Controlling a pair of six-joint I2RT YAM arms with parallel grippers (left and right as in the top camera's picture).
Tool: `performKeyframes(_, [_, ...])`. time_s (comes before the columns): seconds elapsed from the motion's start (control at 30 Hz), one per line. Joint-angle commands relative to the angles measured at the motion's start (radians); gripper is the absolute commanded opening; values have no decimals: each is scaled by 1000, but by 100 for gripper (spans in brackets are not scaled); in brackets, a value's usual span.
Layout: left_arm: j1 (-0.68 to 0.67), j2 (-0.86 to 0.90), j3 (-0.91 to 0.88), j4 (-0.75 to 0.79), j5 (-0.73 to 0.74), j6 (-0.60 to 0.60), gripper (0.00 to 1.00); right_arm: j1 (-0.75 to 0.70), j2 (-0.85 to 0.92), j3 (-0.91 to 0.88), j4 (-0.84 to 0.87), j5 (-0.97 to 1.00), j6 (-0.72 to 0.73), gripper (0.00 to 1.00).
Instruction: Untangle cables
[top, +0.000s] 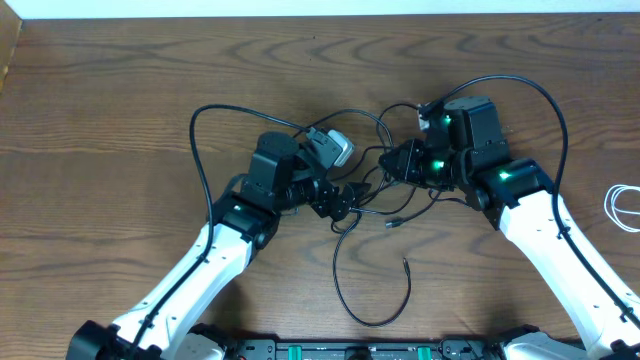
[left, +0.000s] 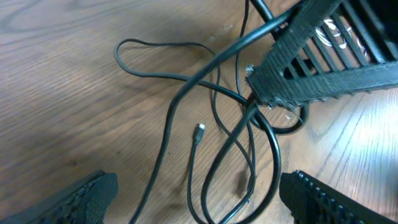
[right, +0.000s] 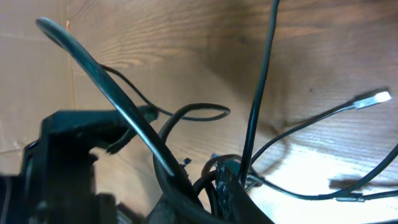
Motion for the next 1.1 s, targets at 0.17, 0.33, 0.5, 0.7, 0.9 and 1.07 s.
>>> performKeyframes(0.17, [-16,62,-3,27,59,14,88,-5,-3,3,0,-128,2,9])
performKeyframes(0.33, [-16,84,-3,35,60,14,79,-5,-3,3,0,-132,3,9])
performKeyframes(0.5, [-16,85,-3,54,59,14,64,-5,-3,3,0,-132,3,10])
performKeyframes(0.7, [-16,85,-3,77,59,14,45,-5,-3,3,0,-138,3,11])
performKeyframes(0.9, [-16,85,-3,79,59,13,8,-5,-3,3,0,-138,3,11])
performKeyframes(1.07, [-16,85,-3,79,59,13,8,-5,-3,3,0,-138,2,11])
